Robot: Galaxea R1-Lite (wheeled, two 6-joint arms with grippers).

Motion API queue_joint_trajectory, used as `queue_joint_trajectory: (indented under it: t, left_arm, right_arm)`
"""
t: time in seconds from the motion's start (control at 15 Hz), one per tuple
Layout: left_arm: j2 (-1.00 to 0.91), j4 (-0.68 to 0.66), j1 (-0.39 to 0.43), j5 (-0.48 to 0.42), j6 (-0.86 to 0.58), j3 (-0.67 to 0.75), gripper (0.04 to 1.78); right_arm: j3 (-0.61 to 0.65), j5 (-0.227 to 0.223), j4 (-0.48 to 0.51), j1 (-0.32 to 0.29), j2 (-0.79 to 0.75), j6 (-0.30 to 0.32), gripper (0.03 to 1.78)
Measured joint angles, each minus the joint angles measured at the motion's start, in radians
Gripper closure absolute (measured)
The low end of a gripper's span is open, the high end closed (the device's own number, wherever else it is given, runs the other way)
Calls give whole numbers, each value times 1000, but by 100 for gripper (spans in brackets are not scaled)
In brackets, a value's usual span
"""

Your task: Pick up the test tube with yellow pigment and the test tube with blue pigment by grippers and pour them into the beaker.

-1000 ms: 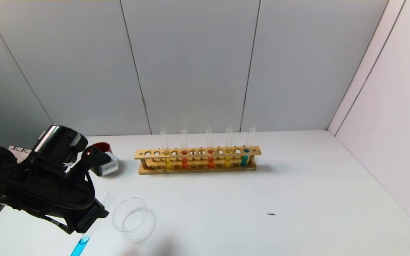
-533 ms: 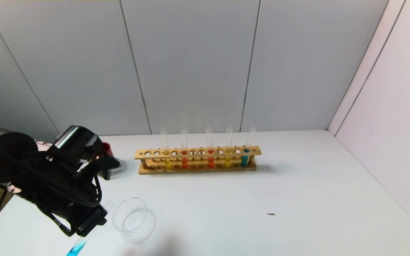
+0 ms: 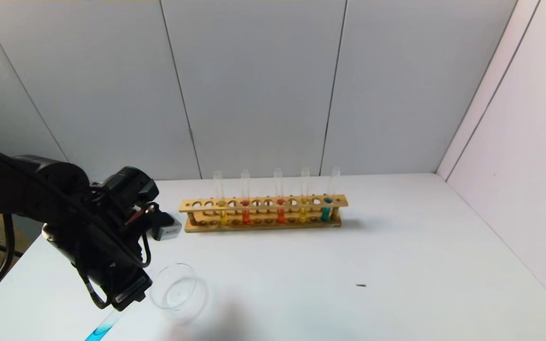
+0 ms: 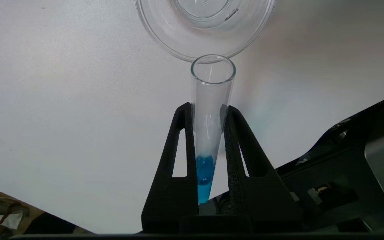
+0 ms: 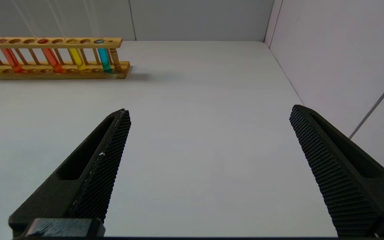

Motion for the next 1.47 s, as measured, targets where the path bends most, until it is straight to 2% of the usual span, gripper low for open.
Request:
queue_joint_trajectory:
  t: [0.73,1.47]
  left_arm:
    - [119,191,-25,86,8,-150,152]
    - [222,318,-45,176,17,-280,152]
  right_arm:
    - [0,0,0,0,0,0,7]
    - [0,0,0,0,0,0,7]
